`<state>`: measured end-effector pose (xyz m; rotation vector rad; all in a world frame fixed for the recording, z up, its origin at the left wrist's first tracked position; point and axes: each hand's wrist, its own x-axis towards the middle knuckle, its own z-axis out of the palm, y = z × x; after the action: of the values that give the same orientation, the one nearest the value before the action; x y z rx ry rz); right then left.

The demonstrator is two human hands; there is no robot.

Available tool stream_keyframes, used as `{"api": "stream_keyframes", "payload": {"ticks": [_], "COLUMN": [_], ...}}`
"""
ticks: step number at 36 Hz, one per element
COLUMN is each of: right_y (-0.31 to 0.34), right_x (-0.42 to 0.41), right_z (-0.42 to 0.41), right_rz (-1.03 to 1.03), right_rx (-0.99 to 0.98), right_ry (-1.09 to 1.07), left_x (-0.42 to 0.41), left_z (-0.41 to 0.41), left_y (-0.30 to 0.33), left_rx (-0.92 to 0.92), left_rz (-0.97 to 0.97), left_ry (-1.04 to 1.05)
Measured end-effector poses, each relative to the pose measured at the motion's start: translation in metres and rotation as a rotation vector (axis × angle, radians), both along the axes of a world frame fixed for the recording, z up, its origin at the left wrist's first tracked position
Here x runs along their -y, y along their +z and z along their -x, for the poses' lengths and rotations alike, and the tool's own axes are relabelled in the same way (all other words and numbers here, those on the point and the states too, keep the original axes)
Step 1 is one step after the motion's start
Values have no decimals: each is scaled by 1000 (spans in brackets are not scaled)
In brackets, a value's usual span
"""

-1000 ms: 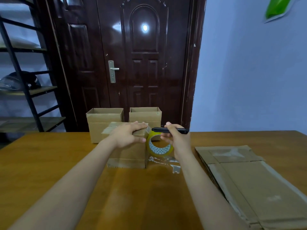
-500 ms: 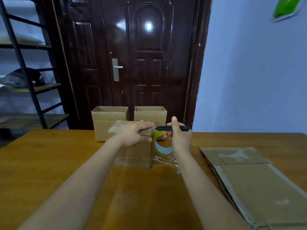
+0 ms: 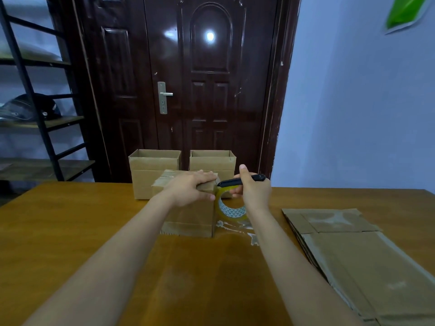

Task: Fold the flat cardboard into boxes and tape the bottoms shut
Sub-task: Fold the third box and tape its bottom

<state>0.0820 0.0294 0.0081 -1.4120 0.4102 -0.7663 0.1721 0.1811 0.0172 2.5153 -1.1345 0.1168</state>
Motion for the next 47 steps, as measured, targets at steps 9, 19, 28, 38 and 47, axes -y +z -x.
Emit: {"api": "stream_keyframes", "payload": {"ticks": [9, 19, 28, 38, 47], "right_y": [7, 25, 21, 21, 24], "right_x": [14, 22, 5, -4, -11], "right_z": [5, -15, -23, -23, -20], "right_rz": [119, 914, 1123, 1227, 1152], "right_rx": [10, -262, -565, -586, -622], "right_ry": [-146, -116, 63, 64, 58], "left_x": [-1, 0, 0, -1, -1], "left_z": [-2, -3, -8, -4, -5], "left_y": [0, -1, -4, -2, -3], "left_rx": [-1, 24, 6, 2, 16], "left_rz": [-7, -11, -7, -18, -20], "left_ry": [-12, -13, -22, -20, -20]}}
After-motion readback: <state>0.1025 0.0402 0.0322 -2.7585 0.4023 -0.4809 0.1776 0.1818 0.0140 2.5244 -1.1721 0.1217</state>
